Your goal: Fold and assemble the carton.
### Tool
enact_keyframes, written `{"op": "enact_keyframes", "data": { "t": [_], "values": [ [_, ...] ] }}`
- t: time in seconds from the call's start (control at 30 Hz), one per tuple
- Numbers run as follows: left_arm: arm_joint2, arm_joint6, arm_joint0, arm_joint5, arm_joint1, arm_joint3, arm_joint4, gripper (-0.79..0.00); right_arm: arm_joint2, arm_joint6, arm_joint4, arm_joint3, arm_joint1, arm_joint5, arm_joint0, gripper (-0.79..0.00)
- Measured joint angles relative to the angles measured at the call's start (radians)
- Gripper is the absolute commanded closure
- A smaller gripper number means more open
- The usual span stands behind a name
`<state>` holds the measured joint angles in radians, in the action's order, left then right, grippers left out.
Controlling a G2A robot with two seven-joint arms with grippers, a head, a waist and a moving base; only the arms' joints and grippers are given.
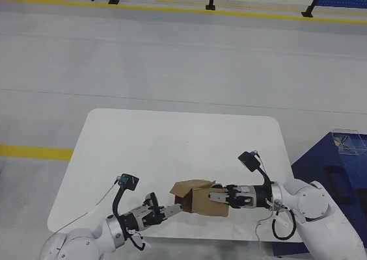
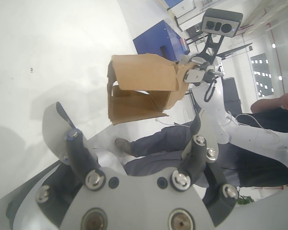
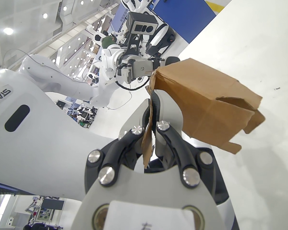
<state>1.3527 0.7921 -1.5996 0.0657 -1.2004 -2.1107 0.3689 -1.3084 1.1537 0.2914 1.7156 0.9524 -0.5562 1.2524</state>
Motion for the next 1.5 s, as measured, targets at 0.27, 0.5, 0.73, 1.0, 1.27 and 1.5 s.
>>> {"op": "enact_keyframes", "data": {
  "t": [0.27,0.5,0.73,1.0,1.27,1.5],
  "values": [
    [-0.041,0.014,0.015,-0.110,0.005,-0.020,0.125,-0.785,0.006,0.007,-0.010,0.013,-0.004,0.004,0.002,0.000],
    [-0.080,0.027,0.064,-0.226,0.003,0.006,0.145,-0.785,0.015,0.012,-0.024,0.024,-0.006,-0.003,0.002,0.000],
    [-0.101,0.031,0.095,-0.272,0.003,0.012,0.145,-0.785,0.027,0.022,-0.022,0.026,-0.008,-0.001,-0.004,0.000],
    [-0.111,0.026,0.105,-0.269,0.005,0.014,0.147,-0.785,0.061,0.060,0.017,0.017,-0.008,0.014,-0.023,0.000],
    [-0.141,0.029,0.125,-0.265,0.006,0.044,0.149,-0.785,0.049,0.049,0.066,0.006,-0.010,0.006,-0.037,0.000],
    [-0.166,0.028,0.135,-0.273,0.008,0.051,0.180,-0.206,0.064,0.052,0.049,0.009,-0.010,0.012,-0.043,0.000]
  ]
}}
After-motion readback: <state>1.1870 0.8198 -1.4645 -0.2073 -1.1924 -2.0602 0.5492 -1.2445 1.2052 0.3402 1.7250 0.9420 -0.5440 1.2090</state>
